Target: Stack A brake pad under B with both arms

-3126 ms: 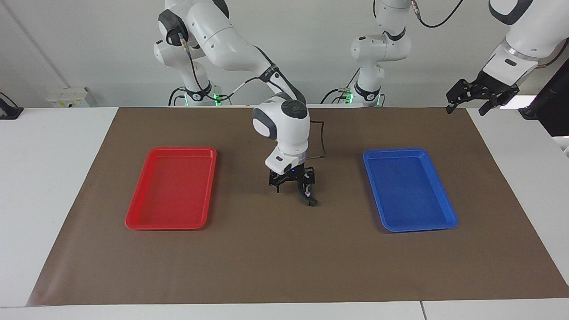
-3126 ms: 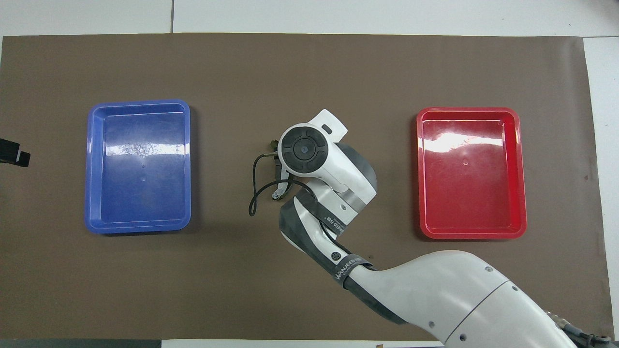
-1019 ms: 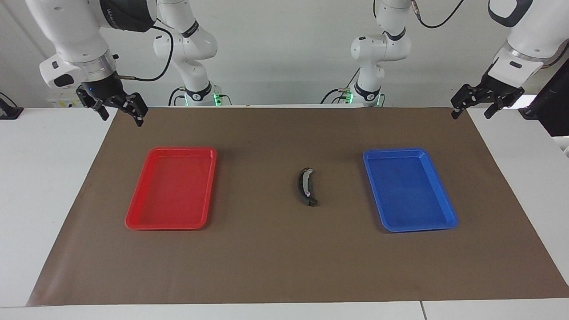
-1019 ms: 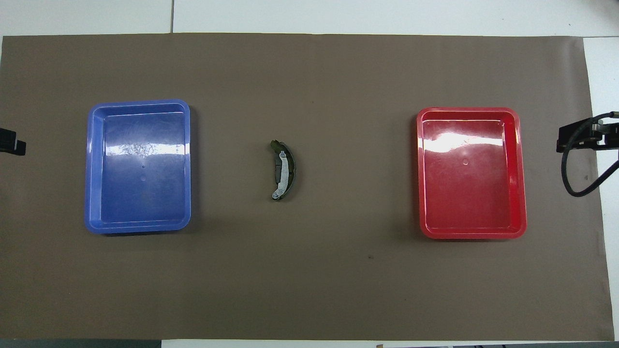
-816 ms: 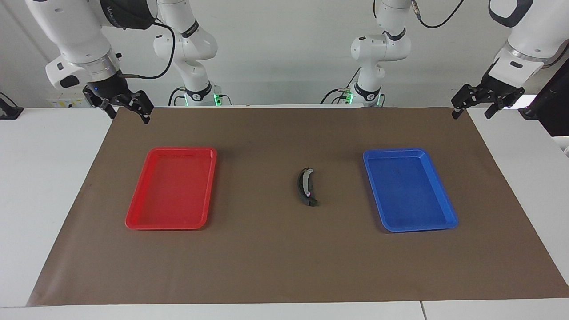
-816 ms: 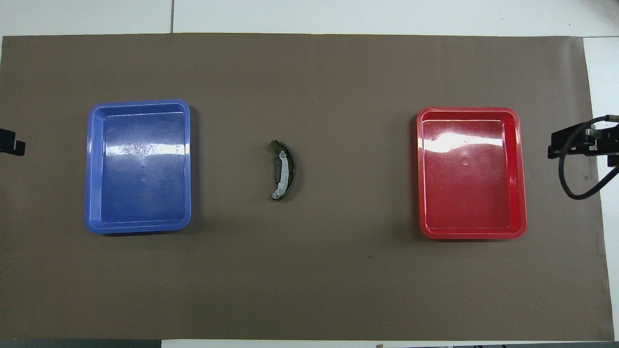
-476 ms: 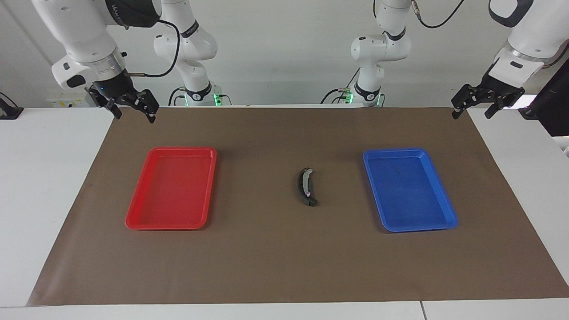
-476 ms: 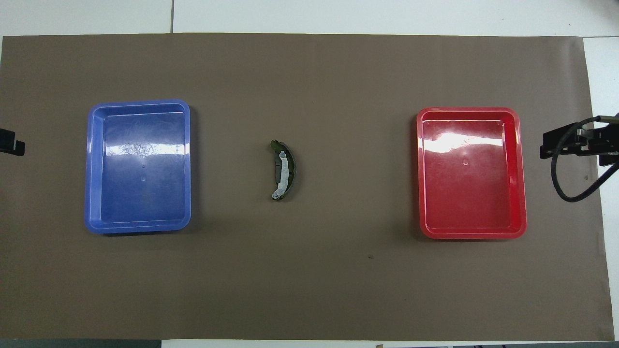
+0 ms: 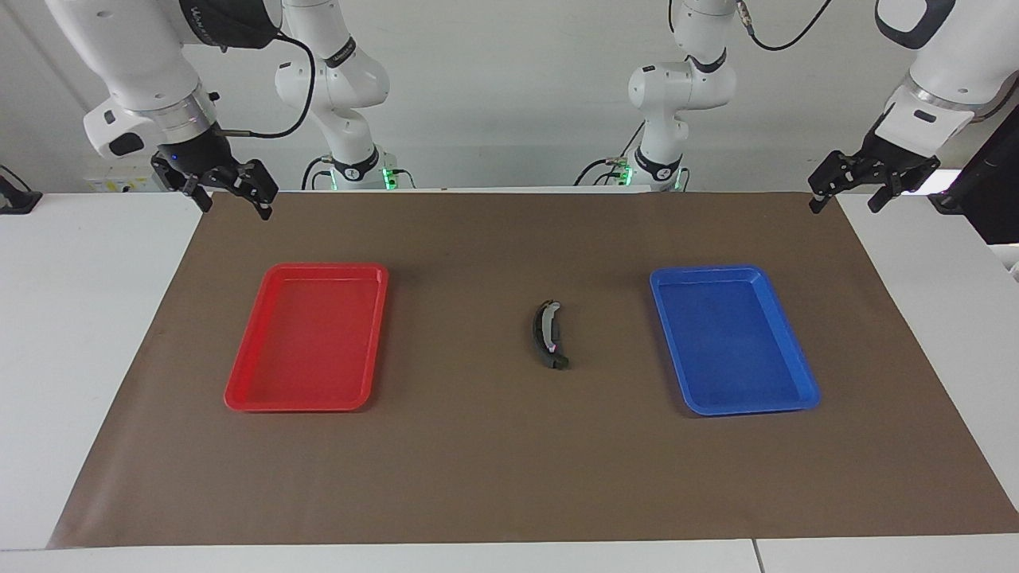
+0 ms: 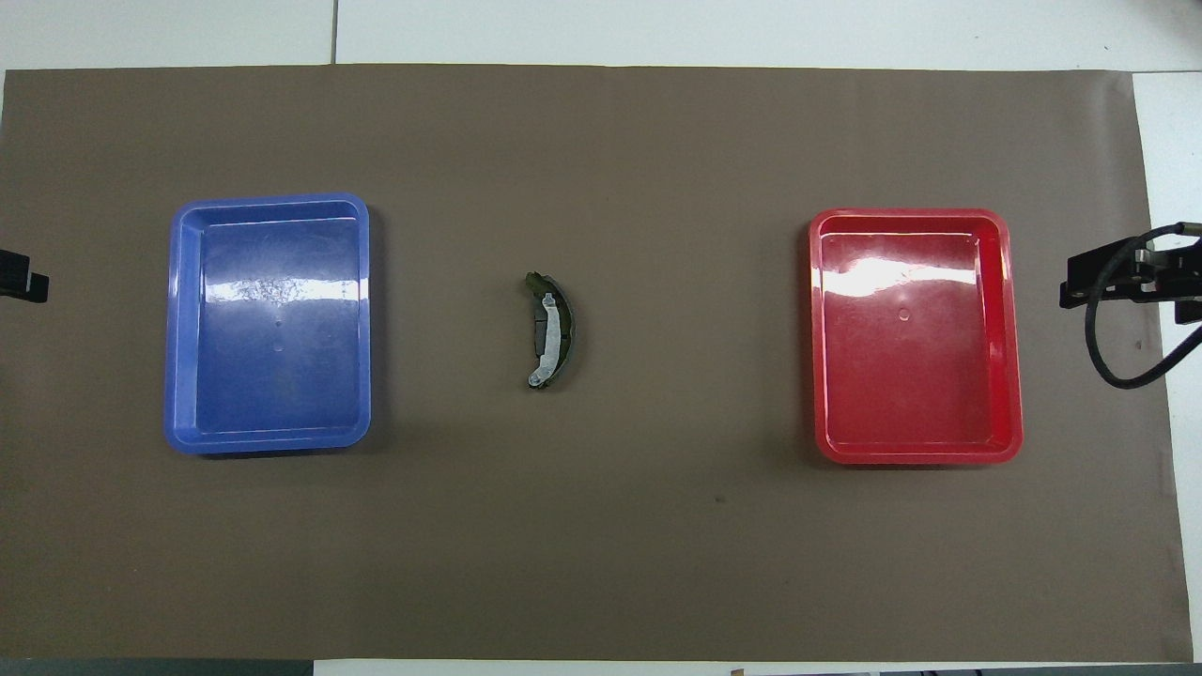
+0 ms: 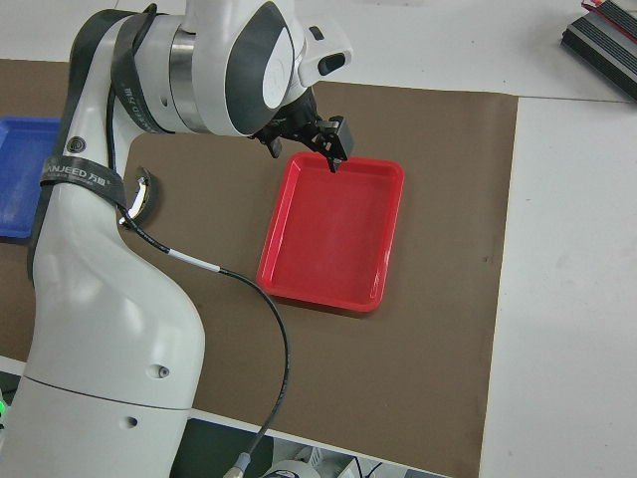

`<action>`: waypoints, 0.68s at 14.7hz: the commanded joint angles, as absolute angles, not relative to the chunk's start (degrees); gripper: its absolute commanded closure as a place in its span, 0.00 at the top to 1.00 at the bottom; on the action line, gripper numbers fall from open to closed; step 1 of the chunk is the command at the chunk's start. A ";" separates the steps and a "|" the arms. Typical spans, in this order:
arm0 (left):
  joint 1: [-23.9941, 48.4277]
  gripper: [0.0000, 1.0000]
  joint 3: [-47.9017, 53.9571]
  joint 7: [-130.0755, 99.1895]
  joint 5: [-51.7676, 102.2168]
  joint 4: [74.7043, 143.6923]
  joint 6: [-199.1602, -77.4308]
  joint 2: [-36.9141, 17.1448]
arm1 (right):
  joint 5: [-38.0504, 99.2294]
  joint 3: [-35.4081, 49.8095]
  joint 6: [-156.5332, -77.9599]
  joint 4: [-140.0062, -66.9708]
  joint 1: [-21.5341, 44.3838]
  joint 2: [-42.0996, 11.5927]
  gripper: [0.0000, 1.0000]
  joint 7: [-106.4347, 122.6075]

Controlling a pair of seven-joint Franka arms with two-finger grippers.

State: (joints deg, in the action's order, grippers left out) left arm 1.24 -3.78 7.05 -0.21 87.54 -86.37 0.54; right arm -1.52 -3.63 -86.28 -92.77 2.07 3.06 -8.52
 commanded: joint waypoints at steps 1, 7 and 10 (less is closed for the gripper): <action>0.88 1.00 -3.43 7.47 -1.41 89.38 -87.01 1.93 | -2.71 -3.43 -84.64 -91.41 2.37 2.81 1.00 -7.12; 0.88 1.00 -3.34 7.47 -1.49 89.38 -87.01 1.93 | -2.81 -3.16 -88.94 -93.51 2.37 3.34 1.00 -6.86; 0.88 1.00 -3.43 7.47 -1.49 89.38 -87.01 1.93 | -2.90 -3.16 -88.07 -92.90 2.37 3.16 1.00 -5.63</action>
State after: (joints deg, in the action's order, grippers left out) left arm 1.23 -3.78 7.05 -0.22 87.55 -86.37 0.54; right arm -1.96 -3.42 -88.06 -92.60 2.67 2.99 -7.77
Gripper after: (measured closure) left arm 0.000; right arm 0.000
